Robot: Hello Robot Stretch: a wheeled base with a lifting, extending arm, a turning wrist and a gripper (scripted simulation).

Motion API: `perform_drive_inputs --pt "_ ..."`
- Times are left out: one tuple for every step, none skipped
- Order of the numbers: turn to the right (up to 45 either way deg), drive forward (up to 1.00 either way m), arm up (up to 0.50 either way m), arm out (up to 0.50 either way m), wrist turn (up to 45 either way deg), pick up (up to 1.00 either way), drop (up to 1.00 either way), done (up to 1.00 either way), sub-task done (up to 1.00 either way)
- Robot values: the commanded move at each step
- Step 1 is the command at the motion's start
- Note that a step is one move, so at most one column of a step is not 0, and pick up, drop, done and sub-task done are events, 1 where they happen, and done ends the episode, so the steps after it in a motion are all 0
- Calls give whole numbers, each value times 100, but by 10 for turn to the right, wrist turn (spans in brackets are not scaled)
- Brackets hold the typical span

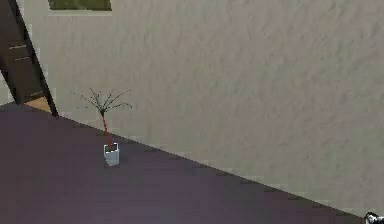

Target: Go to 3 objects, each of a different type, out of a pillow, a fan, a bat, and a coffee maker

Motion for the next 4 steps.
perform_drive_inputs --pt "-450 0 0 0 0 0 0 0 0" --pt "-180 0 0 0 0 0 0 0 0" --pt "-30 0 0 0 0 0 0 0 0" --pt "0 100 0 0 0 0 0 0 0"
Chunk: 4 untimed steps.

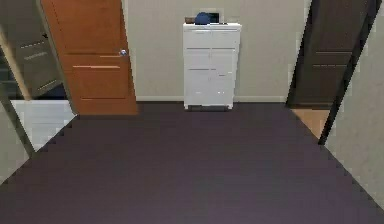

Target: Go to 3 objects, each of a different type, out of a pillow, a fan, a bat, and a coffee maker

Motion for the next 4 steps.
perform_drive_inputs --pt "0 60 0 0 0 0 0 0 0" --pt "-360 0 0 0 0 0 0 0 0" --pt "0 100 0 0 0 0 0 0 0" --pt "-30 0 0 0 0 0 0 0 0"
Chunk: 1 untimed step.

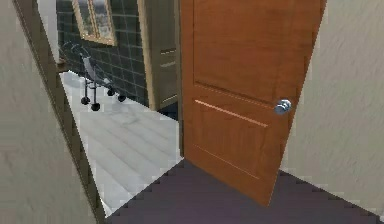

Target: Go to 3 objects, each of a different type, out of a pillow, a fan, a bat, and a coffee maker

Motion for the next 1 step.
perform_drive_inputs --pt "0 80 0 0 0 0 0 0 0"
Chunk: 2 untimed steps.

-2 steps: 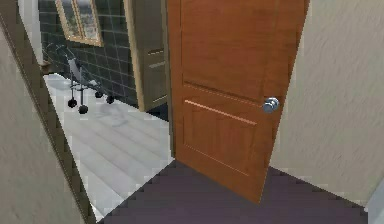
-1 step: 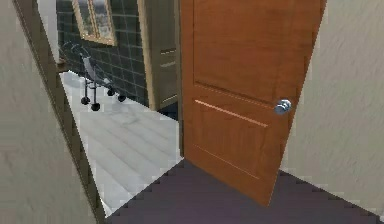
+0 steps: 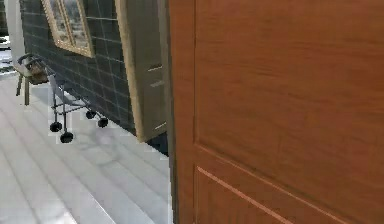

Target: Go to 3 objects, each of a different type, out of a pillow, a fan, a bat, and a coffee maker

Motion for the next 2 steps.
perform_drive_inputs --pt "-60 0 0 0 0 0 0 0 0" --pt "0 45 0 0 0 0 0 0 0"
